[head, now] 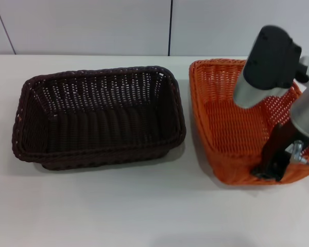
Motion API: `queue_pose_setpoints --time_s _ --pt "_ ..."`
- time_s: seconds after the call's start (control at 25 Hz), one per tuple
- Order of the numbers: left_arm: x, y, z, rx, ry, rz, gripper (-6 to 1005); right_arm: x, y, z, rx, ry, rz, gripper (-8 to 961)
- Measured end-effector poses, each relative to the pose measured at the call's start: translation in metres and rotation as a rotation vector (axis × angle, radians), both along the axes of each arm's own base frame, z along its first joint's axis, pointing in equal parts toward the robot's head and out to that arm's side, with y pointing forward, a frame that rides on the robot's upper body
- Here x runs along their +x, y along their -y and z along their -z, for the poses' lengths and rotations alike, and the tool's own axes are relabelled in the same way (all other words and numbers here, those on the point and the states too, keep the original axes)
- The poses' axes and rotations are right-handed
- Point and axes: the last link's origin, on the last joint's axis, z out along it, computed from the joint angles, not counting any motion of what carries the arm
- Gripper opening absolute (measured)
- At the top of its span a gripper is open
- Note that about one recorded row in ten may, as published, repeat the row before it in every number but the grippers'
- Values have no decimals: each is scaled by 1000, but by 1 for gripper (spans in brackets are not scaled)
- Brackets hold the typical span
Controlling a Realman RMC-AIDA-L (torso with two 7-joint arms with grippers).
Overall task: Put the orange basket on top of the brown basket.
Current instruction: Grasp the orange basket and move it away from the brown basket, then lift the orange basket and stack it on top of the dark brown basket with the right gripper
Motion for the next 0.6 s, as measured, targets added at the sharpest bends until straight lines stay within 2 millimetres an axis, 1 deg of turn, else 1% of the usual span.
queue_pose_setpoints --time_s 0.24,0.32,0.36,0.4,0.6 --pt "0 -2 1 -6 -3 -2 784 -17 -3 -14 62 15 -43 151" --pt "-1 -3 1 -9 -6 -3 784 -23 -3 -18 79 24 -67 151" --pt "-1 -3 1 -11 -6 -4 784 -30 -3 -21 100 39 -98 150" --pt "-1 -3 1 -12 -7 -5 784 -30 -3 -21 100 39 -98 150" --pt "-1 -4 2 -14 -6 -6 785 -49 1 -30 141 67 -188 150"
